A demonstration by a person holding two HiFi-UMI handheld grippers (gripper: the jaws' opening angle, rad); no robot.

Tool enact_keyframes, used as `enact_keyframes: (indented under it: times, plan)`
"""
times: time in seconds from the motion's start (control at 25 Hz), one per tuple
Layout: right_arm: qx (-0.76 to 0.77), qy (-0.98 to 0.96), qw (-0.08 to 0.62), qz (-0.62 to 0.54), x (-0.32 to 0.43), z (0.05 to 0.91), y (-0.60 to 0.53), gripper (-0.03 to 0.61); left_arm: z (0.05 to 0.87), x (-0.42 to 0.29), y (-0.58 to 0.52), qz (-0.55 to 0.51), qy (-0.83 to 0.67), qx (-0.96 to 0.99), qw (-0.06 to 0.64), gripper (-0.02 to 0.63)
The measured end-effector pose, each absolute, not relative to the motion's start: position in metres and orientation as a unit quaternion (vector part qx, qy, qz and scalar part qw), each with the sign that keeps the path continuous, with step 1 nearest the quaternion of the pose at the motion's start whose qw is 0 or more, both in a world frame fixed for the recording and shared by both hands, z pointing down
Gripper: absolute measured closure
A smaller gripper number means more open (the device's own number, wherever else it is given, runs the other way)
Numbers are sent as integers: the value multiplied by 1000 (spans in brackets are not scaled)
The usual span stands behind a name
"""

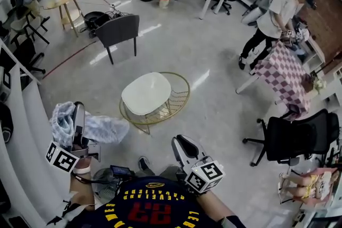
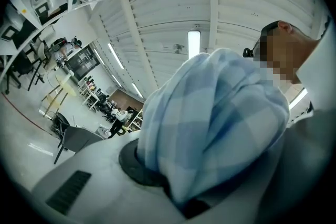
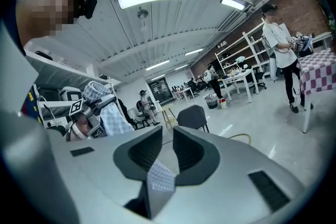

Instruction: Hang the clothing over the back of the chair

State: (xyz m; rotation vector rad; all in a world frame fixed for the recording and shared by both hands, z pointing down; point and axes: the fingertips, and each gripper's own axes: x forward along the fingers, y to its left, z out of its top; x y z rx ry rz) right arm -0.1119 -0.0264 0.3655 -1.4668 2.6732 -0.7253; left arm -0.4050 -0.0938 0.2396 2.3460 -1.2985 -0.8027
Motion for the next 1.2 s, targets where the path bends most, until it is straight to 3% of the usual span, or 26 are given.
enact_keyframes:
  times: [0.6, 0.96, 1.2]
  plan:
    - [-449, 847, 30, -282, -102, 400, -123, 509, 234, -412, -208, -256, -498, 815, 149, 583]
    - [-463, 840, 61, -275, -33, 392, -187, 509, 154, -373, -283, -266, -495, 824, 67, 583]
    - [-489, 825, 83, -271, 15, 389, -219, 509, 115, -310, -333, -268, -452, 850, 39, 583]
